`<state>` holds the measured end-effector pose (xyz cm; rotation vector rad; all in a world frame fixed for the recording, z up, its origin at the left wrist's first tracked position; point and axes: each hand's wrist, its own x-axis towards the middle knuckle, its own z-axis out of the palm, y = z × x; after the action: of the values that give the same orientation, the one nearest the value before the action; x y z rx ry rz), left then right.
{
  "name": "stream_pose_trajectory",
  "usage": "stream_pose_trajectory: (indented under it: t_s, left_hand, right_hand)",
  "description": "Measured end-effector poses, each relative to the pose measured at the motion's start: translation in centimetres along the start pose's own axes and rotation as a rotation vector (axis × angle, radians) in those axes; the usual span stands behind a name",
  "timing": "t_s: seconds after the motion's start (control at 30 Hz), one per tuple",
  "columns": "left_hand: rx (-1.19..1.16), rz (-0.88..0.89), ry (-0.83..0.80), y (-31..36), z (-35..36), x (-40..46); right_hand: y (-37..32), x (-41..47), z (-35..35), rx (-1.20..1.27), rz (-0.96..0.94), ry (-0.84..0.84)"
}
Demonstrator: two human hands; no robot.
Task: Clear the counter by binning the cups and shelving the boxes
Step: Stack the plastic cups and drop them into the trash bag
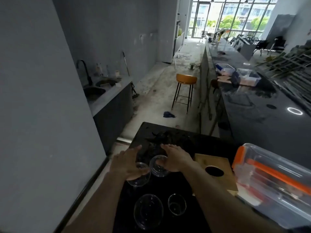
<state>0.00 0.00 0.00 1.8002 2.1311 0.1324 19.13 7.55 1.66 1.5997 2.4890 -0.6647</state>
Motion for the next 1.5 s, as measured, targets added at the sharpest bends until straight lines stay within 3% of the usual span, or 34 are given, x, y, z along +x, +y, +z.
stream_pose_trajectory:
  t_s: [0.2, 0.33, 0.6, 0.73, 0.8, 0.9, 1.03, 1.2, 1.3, 1.5]
  left_hand:
    - [0.077, 0.0, -0.028, -0.7, 3.8, -0.5]
    - [0.044, -0.026, 0.036, -0.5, 4.2, -0.4]
    - [-0.151, -0.151, 0.218, -0.3, 1.0, -0.2]
    - [-0.583, -0.097, 0.009, 0.4, -1.6, -0.7]
    - [-0.659, -0.029, -0.138, 0.5, -2.4, -1.3]
    - [-0.521, 0.072, -0.333, 1.1, -2.4, -2.6]
    - [-0.316, 0.157, -0.509, 2.7, -1.1, -3.9]
    - [-0.028, 0.184, -0.468, 2.8, 2.4, -5.1]
    - [0.055, 0.214, -0.42, 2.8, 3.7, -5.3]
    - [-0.001, 0.244, -0.323, 3.0, 4.3, -5.9]
  right_hand:
    - [0.5, 0.9, 3.5, -0.058, 0.036, -0.095]
    - [0.6, 1.2, 4.3, -0.077, 0.012, -0.022]
    - [0.5, 1.0, 2.8, 0.16, 0.012, 0.141]
    - [0.8, 0.0, 0.3, 0.214, 0.009, 0.088]
    - [0.8, -0.8, -1.4, 0.219, -0.001, 0.034]
    - [0.5, -2.7, -3.7, 0.173, -0.044, -0.044]
    - [0.1, -6.1, -6.1, 0.114, -0.122, -0.287]
    - [-0.1, -8.6, -6.0, -0.024, -0.217, -0.459]
    - [-0.2, -9.0, -4.1, -0.098, -0.253, -0.419]
    - [0.1, -9.6, -1.3, -0.117, -0.21, -0.333]
